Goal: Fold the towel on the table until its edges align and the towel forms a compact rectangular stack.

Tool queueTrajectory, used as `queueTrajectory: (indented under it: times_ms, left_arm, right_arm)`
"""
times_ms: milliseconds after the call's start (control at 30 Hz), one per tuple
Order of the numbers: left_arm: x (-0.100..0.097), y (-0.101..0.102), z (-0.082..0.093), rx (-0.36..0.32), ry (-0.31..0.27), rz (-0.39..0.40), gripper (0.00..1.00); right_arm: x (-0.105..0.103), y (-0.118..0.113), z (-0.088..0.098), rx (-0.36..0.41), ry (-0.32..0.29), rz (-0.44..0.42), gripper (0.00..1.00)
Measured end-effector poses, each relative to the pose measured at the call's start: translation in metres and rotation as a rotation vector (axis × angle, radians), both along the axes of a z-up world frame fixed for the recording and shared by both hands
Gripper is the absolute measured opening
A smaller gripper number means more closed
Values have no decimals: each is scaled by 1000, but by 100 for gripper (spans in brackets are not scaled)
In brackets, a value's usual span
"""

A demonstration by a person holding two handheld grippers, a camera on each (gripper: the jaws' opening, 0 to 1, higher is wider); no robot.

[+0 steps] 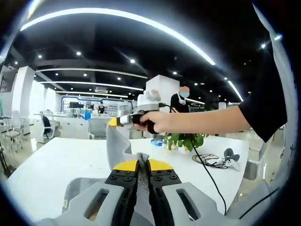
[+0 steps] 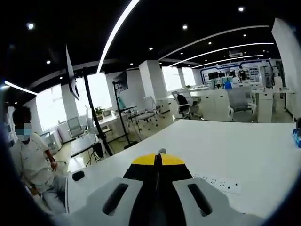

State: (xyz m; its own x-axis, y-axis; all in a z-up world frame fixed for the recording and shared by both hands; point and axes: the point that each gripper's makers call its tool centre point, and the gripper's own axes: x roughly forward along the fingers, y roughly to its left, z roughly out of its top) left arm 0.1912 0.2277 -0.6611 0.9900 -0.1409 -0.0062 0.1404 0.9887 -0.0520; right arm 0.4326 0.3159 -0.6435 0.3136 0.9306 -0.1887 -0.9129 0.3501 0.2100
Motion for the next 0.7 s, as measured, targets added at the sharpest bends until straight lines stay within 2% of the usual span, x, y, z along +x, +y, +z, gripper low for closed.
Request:
queueTrajectory:
  times_ms: [133, 200, 367, 533, 700]
  left_arm:
    - [-2, 10, -15, -5, 34, 25, 7]
    - [-3, 17, -27, -5, 71, 45, 7]
    - [-9, 29, -43, -5, 121, 71, 7]
    - [-15, 39, -51, -12, 154, 98, 7]
    - [-21, 54, -62, -49, 188, 149, 7]
  right_arm:
    - [-3, 3, -9, -18, -3, 4, 0]
    - [-3, 3, -16, -41, -18, 2, 0]
    - [-4, 2, -28, -59, 9, -8, 0]
    - [-10, 5, -33, -79, 20, -5, 0]
    - [-14, 12, -35, -94, 24, -6, 0]
